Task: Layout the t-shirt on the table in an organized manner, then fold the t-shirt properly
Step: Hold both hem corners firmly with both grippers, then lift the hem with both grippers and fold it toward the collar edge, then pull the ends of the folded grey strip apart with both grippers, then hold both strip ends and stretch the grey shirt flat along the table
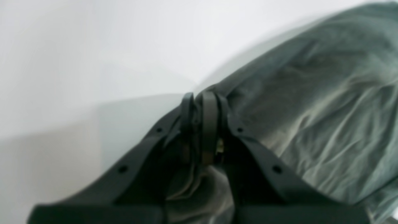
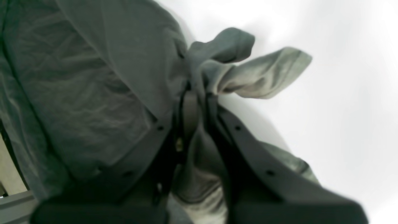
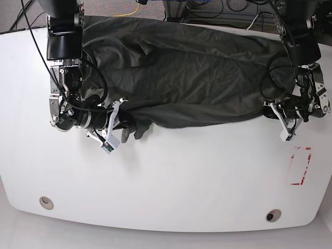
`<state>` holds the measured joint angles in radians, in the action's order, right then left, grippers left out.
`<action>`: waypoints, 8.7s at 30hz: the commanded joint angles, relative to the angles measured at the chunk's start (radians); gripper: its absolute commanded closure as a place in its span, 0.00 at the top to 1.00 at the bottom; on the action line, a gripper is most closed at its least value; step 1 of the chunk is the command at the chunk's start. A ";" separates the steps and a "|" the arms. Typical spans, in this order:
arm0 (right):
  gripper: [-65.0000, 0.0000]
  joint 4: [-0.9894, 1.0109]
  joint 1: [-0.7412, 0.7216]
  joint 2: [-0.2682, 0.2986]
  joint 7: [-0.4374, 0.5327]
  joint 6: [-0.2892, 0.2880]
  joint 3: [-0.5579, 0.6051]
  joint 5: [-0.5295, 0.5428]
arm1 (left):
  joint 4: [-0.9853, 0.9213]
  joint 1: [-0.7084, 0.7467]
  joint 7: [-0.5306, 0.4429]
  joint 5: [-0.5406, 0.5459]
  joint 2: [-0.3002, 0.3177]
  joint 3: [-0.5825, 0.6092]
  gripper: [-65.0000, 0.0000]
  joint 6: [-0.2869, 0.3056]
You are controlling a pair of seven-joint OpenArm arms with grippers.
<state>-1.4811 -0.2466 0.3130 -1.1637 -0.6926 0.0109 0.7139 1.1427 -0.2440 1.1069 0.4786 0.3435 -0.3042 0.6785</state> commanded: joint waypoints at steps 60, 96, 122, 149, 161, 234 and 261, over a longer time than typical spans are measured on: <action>0.02 -0.487 0.490 0.111 -0.017 -0.006 -0.160 0.019 | 0.514 0.361 0.016 0.019 0.087 -0.152 0.02 0.008; 0.89 -0.537 0.617 0.120 -0.017 -0.006 -0.599 0.369 | 0.517 0.269 0.088 0.021 0.203 -0.254 0.50 0.020; 0.06 -0.407 0.593 -0.051 -0.017 -0.006 -0.266 0.257 | 0.667 0.420 0.105 0.015 0.015 -0.145 0.12 0.020; 0.06 -0.123 0.479 0.081 0.104 -0.006 -0.196 -0.069 | 0.405 0.486 0.003 0.013 0.093 -0.026 0.12 0.020; 0.06 0.109 0.275 0.081 0.186 -0.006 -0.190 -0.259 | 0.248 0.323 0.002 0.013 0.091 0.061 0.12 0.020; 0.06 0.072 0.060 -0.030 0.115 -0.006 -0.414 -0.245 | 0.208 0.280 0.006 0.013 0.113 0.064 0.11 0.020; 0.05 -0.280 0.335 -0.059 -0.011 -0.006 -0.605 -0.106 | 0.208 0.294 0.006 0.013 0.114 0.064 0.11 0.020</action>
<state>-1.7401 0.0860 0.2386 -1.1904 -0.6960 -0.5900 0.5919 1.3537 0.0387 1.0508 0.5461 0.4446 -0.2417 0.7044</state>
